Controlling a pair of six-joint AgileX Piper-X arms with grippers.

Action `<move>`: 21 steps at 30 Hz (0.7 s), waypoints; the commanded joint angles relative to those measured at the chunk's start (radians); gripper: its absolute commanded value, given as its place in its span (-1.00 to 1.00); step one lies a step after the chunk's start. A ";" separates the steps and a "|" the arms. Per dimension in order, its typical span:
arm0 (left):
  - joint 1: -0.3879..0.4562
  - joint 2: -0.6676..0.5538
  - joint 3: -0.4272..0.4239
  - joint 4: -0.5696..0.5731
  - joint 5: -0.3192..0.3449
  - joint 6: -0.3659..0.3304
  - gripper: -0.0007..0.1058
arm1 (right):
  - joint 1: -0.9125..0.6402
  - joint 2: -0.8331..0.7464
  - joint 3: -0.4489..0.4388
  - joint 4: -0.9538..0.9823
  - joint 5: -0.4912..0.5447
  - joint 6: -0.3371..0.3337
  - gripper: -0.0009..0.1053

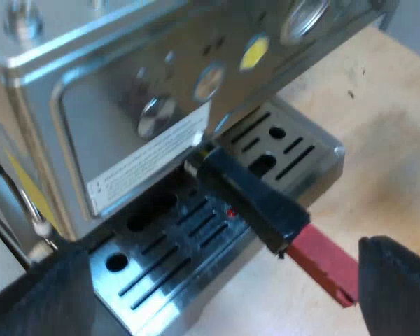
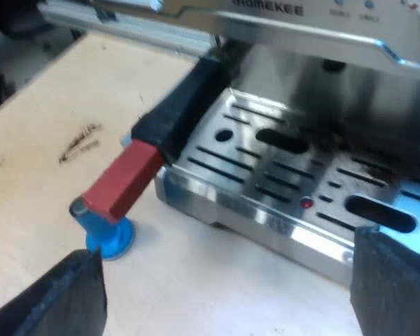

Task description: Put the handle in the coffee machine

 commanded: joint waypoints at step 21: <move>-0.001 -0.156 -0.228 0.001 -0.310 -0.115 0.49 | -0.625 -0.066 -0.344 0.576 -0.134 -0.125 0.39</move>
